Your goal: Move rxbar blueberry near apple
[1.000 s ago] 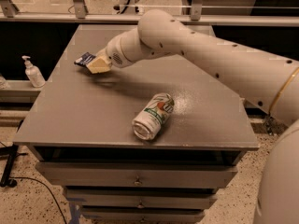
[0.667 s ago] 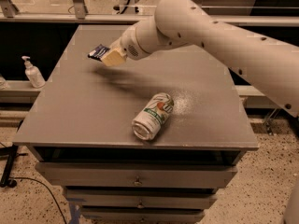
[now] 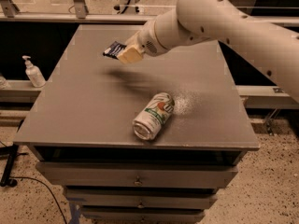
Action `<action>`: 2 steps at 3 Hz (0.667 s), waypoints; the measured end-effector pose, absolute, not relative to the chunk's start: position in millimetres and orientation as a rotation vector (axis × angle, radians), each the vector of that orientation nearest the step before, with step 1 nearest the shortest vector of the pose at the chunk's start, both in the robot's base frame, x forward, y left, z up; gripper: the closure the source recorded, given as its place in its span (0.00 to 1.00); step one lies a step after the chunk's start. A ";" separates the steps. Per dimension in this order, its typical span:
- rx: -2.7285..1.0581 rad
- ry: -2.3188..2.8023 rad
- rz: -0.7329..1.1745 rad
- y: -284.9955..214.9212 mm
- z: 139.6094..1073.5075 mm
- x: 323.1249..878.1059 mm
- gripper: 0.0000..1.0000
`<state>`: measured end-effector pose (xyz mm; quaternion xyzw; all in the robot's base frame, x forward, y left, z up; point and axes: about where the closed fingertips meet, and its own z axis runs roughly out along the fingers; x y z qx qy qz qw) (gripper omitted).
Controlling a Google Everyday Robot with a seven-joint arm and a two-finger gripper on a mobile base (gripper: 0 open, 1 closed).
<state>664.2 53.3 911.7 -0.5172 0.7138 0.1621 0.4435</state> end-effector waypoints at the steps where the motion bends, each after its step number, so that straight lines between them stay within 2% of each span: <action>1: -1.220 1.803 0.334 20.8 908.2 673.4 1.00; 2: -1.114 1.831 0.235 -42.4 899.6 694.6 1.00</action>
Offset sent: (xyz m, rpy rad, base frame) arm 0.0614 -0.2067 -0.0211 -0.0232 -0.1341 -0.3833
